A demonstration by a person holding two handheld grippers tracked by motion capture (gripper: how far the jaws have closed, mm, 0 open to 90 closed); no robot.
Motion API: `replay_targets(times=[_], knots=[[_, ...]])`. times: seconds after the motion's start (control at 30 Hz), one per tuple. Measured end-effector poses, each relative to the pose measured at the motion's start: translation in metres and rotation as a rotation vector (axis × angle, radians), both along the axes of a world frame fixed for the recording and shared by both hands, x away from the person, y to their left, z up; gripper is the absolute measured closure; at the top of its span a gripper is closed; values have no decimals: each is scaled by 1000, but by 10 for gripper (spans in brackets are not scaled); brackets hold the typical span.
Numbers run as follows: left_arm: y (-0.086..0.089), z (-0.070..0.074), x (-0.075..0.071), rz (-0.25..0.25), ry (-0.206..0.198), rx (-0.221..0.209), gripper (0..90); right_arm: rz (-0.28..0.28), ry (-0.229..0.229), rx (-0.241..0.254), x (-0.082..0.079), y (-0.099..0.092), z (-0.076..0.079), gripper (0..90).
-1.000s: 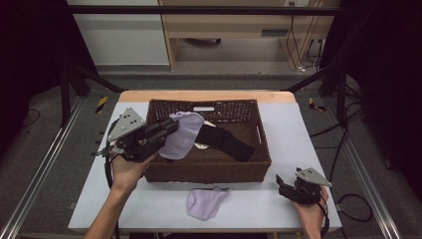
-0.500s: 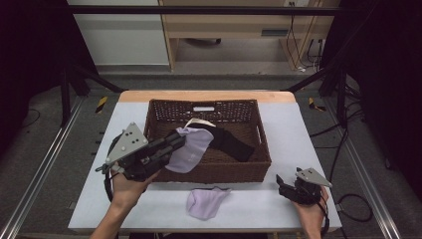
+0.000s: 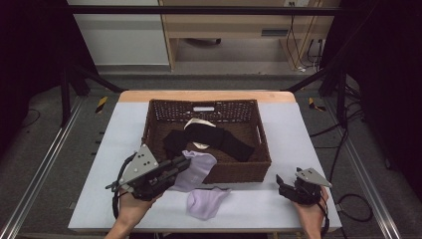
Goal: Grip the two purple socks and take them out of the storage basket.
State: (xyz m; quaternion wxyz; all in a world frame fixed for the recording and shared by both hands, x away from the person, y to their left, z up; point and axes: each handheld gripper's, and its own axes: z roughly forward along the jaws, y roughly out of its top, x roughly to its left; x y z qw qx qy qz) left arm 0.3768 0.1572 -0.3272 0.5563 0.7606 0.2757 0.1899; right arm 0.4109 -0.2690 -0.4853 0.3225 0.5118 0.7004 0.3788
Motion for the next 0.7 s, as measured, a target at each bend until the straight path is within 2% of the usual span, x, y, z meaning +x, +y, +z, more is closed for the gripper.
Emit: replay_targets(times=[0.07,0.1,0.43,0.5,0.7], knots=[[0,-11,0,1,25,11,815,0,-1,0,0,0,0,221],[0,-11,0,1,25,11,815,0,-1,0,0,0,0,221],[3,-51,-3,3,108,52,815,1,-5,-6,0,0,0,218],[3,-59,-2,6,133,75,815,1,-4,-7,0,0,0,218],[1,-79,2,16,174,115,815,2,-10,-7,-1,1,0,218]])
